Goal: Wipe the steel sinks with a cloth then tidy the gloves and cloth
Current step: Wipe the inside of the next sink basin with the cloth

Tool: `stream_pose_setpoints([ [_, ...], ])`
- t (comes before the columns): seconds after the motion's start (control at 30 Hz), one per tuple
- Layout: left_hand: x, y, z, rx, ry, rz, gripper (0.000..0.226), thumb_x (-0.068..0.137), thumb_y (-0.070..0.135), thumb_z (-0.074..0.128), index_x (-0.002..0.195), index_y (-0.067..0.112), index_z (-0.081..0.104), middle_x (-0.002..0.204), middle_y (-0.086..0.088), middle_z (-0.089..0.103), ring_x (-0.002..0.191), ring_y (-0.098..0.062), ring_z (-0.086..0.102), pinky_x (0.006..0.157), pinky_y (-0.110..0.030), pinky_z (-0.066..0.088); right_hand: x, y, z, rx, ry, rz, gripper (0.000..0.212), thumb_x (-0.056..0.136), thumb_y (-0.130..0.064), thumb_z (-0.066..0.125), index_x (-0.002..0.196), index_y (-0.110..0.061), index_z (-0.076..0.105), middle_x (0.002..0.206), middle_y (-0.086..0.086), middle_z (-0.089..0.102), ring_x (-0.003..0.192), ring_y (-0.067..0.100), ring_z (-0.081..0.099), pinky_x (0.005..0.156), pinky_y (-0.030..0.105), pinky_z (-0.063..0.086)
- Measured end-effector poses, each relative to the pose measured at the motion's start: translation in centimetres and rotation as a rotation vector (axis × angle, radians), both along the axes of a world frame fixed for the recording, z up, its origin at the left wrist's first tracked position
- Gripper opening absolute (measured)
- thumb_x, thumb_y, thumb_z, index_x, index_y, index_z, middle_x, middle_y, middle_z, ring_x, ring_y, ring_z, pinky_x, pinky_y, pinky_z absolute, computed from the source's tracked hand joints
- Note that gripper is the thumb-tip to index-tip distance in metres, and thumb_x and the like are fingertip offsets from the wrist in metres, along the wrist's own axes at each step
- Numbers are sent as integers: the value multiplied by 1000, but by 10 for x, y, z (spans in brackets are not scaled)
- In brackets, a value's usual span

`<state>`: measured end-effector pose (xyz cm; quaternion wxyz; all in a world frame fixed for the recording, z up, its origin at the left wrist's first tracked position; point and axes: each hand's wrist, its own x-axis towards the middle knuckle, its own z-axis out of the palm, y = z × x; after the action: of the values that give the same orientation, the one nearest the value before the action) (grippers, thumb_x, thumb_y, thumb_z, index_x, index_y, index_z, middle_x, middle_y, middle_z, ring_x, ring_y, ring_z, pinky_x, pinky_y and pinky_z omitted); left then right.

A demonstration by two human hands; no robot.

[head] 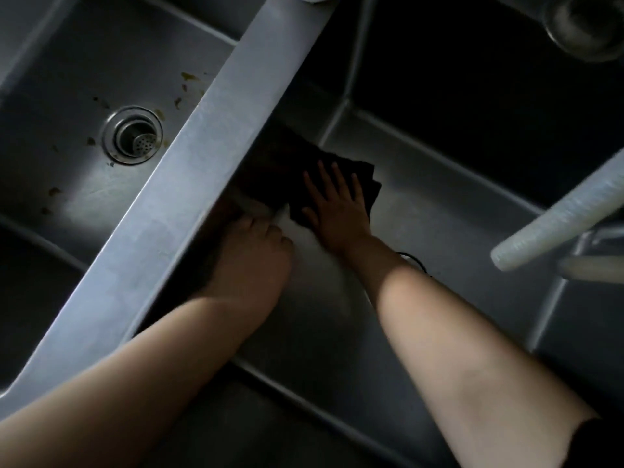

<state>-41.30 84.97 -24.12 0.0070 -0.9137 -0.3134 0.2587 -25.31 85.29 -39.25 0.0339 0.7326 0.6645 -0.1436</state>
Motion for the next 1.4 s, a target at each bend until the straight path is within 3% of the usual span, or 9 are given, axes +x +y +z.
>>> stream_pose_setpoints([
  [0.13, -3, -14, -39, -120, 7, 137, 38, 91, 18, 38, 129, 15, 44, 133, -9, 45, 123, -28, 40, 99, -37, 30, 28, 36, -3, 37, -50, -113, 62, 97, -49, 25, 150, -27, 2, 159, 2, 0, 146, 24, -5, 115, 46, -4],
  [0.23, -3, -20, -64, -219, 33, 132, 63, 94, 20, 40, 149, 11, 11, 158, -13, 7, 143, -28, 14, 114, -38, 15, 51, 56, -2, 40, -48, -194, 63, 97, -50, 24, 150, -28, 1, 159, 1, -3, 145, 22, -8, 115, 45, -5],
  [0.43, 13, -23, -71, -236, 110, 21, 87, 92, 25, 51, 149, 9, -13, 155, -15, -21, 144, -33, -11, 117, -44, -3, 70, 51, 0, 58, 0, -264, 64, 94, -52, 29, 150, -30, 8, 159, -1, 2, 146, 19, -5, 114, 44, -6],
  [0.53, 25, -28, -71, -250, 156, -21, 99, 87, 31, 59, 148, 10, -17, 154, -15, -25, 143, -34, -16, 118, -47, -5, 86, 11, 0, 82, -62, -322, 65, 92, -52, 33, 150, -30, 12, 159, 0, 6, 146, 22, -1, 114, 43, -6],
  [0.67, 47, -41, -73, -266, 150, -103, 89, 91, 26, 52, 148, 11, -15, 154, -16, -22, 143, -36, -14, 116, -53, -1, 125, -59, 5, 133, -41, -434, 65, 92, -46, 44, 149, -24, 20, 157, 5, 16, 145, 25, 7, 110, 29, -19],
  [0.77, 57, -48, -79, -248, 178, -142, 91, 90, 28, 55, 148, 9, -13, 155, -21, -17, 143, -40, -9, 116, -54, 1, 159, -108, 5, 78, -106, -516, 66, 93, -43, 47, 149, -22, 21, 157, 8, 14, 145, 28, 6, 116, 43, -1],
  [0.87, 58, -55, -85, -211, 204, -149, 96, 88, 31, 59, 148, 9, -12, 155, -23, -15, 143, -43, -4, 116, -54, 6, 184, -146, 3, 22, -96, -603, 70, 92, -47, 41, 150, -18, 14, 157, 14, 14, 144, 31, 6, 115, 46, -2],
  [1.0, 55, -53, -90, -239, 185, -105, 101, 85, 31, 64, 149, 15, -13, 156, -17, -17, 144, -38, -6, 116, -51, 14, 208, -179, 2, -51, -125, -741, 82, 79, -66, 9, 150, -28, 5, 159, 7, 4, 145, 28, -1, 114, 44, -6],
  [1.4, 28, -40, -92, -272, 85, -121, 100, 85, 50, 57, 149, 17, -13, 157, -10, -17, 146, -26, -8, 118, -45, 9, 137, -176, -6, 53, -170, -1142, 65, 94, -47, 34, 149, -15, 22, 156, 16, 17, 144, 33, 7, 114, 50, 4],
])
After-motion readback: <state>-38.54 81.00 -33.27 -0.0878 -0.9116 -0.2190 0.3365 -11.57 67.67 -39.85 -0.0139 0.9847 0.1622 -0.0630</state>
